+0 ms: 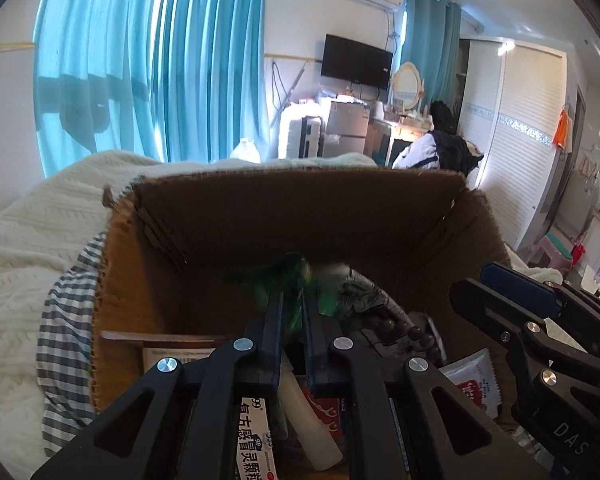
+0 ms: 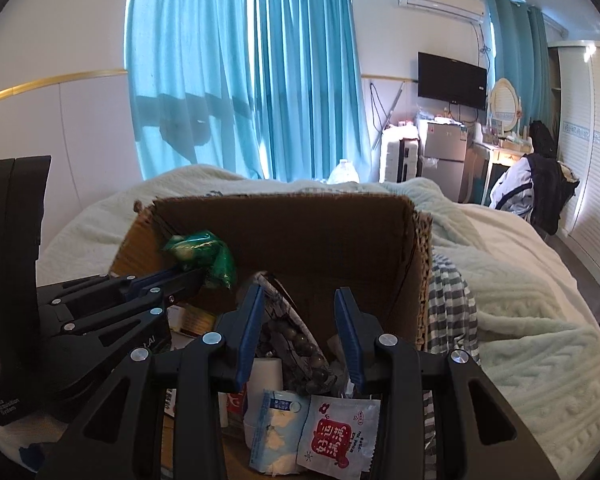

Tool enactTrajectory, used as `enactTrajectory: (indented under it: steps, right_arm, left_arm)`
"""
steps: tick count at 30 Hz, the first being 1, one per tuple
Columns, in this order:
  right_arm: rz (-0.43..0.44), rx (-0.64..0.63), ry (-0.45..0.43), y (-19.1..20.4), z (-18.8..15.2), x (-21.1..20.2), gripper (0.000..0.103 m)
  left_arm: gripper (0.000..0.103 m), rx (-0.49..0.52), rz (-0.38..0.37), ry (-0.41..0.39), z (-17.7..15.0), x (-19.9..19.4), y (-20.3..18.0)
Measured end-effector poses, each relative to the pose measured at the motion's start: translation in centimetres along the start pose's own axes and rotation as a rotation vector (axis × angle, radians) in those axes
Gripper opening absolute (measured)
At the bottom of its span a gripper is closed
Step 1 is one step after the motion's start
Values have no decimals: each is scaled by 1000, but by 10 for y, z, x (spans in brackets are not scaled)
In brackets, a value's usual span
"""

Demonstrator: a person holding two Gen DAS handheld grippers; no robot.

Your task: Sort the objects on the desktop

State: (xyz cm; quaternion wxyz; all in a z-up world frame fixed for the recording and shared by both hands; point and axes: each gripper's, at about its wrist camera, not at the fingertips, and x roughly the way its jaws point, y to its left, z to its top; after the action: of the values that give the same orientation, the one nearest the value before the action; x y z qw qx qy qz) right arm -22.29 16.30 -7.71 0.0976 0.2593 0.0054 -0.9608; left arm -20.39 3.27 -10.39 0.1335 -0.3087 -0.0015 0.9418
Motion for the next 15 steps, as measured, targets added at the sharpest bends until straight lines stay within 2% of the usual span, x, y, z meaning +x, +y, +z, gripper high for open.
enactTrajectory:
  steps: [2,5,11,14,15]
  right_arm:
    - [2,7,9,-2,-3,6,36]
    - [-1,3,3,-1,-4,4,36]
    - [-10,5,-44,3,8,-20,36]
    - [-14,-2,-63,10,16,-35,36]
    - [-12,-5,-71,10,18,-42,36]
  left_arm:
    - [9,0,-2,31,-2,8,1]
    - [10,-21,-1,35,-3,8,4]
    - [15,-21,5,-8,6,-18,1]
    - [23,-15,9,-45,13,-40,-2]
    - [31,-13,13,-59,17,-48,-4]
